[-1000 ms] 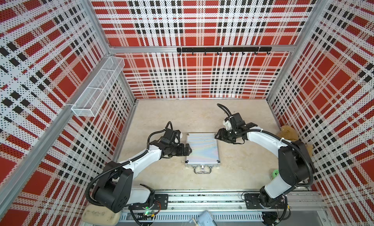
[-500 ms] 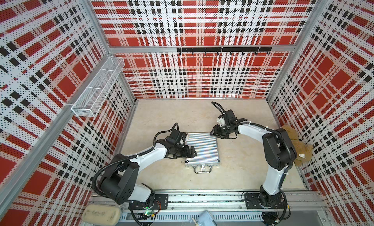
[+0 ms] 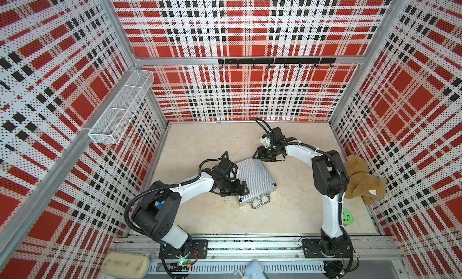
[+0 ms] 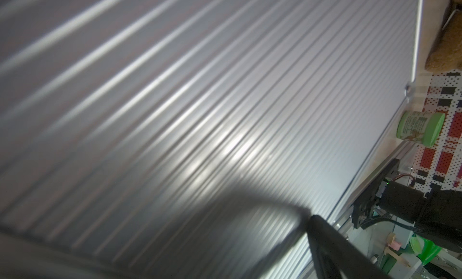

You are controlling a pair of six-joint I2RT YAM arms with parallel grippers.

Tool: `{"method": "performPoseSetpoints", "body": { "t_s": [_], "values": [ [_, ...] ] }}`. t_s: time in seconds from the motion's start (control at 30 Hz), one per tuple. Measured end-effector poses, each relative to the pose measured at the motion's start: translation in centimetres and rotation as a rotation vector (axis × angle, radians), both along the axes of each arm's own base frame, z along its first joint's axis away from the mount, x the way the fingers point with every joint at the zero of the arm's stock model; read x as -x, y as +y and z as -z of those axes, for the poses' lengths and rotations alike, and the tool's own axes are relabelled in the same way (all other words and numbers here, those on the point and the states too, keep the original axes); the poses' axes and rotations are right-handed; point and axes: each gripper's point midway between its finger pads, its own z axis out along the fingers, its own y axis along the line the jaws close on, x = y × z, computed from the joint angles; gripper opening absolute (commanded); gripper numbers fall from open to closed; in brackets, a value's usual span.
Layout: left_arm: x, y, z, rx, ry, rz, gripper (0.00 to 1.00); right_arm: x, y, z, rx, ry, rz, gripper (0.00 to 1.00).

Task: Close the poker set cases
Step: Adjust the poker set case at the center of the board.

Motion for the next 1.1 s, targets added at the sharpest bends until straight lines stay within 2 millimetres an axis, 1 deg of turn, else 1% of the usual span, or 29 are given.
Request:
{"method": "performPoseSetpoints", "body": {
  "t_s": [0.17, 0.3, 0.33, 0.4, 0.5, 0.57, 0.67, 0.77, 0.83, 0.93, 1.1],
  "values": [
    [0.6, -1.7, 0.0, 0.009, 0.018, 0.047, 0.93, -0.4, -0.5, -0.1, 0.01, -0.007, -0.001, 0.55],
    [0.7, -1.8, -0.3, 0.006, 0.008, 0.066, 0.95, -0.6, -2.1, -0.3, 0.029, -0.003, 0.037, 0.58],
    [0.7, -1.6, -0.5, 0.005, 0.005, 0.064, 0.95, -0.6, -2.8, -0.5, 0.035, -0.004, 0.05, 0.59],
    [0.2, -0.6, -1.3, 0.006, -0.011, 0.047, 0.96, -0.1, -4.1, -1.7, 0.045, -0.015, 0.075, 0.59],
    [-1.2, 1.8, -3.2, 0.003, -0.052, -0.003, 0.96, 1.1, -5.9, -4.4, 0.037, -0.044, 0.129, 0.59],
    [-2.4, 3.2, -4.6, -0.009, -0.089, -0.028, 0.97, 2.6, -6.6, -6.1, 0.014, -0.066, 0.16, 0.59],
    [-4.8, 4.5, -6.9, -0.025, -0.162, -0.05, 0.97, 5.9, -7.1, -7.3, -0.015, -0.065, 0.198, 0.59],
    [-7.2, 4.9, -8.9, -0.045, -0.234, -0.039, 0.96, 9.4, -7.2, -6.9, -0.032, -0.036, 0.23, 0.59],
    [-8.7, 4.8, -9.5, -0.058, -0.26, -0.024, 0.96, 11.6, -6.9, -6.2, -0.037, -0.011, 0.242, 0.59],
    [-10.9, 4.5, -9.4, -0.082, -0.282, 0.005, 0.93, 14.9, -6.3, -5.0, -0.037, 0.028, 0.255, 0.59],
    [-13.7, 3.5, -7.9, -0.118, -0.285, 0.064, 0.88, 18.8, -5.7, -3.6, -0.048, 0.058, 0.286, 0.59]
  ]
}}
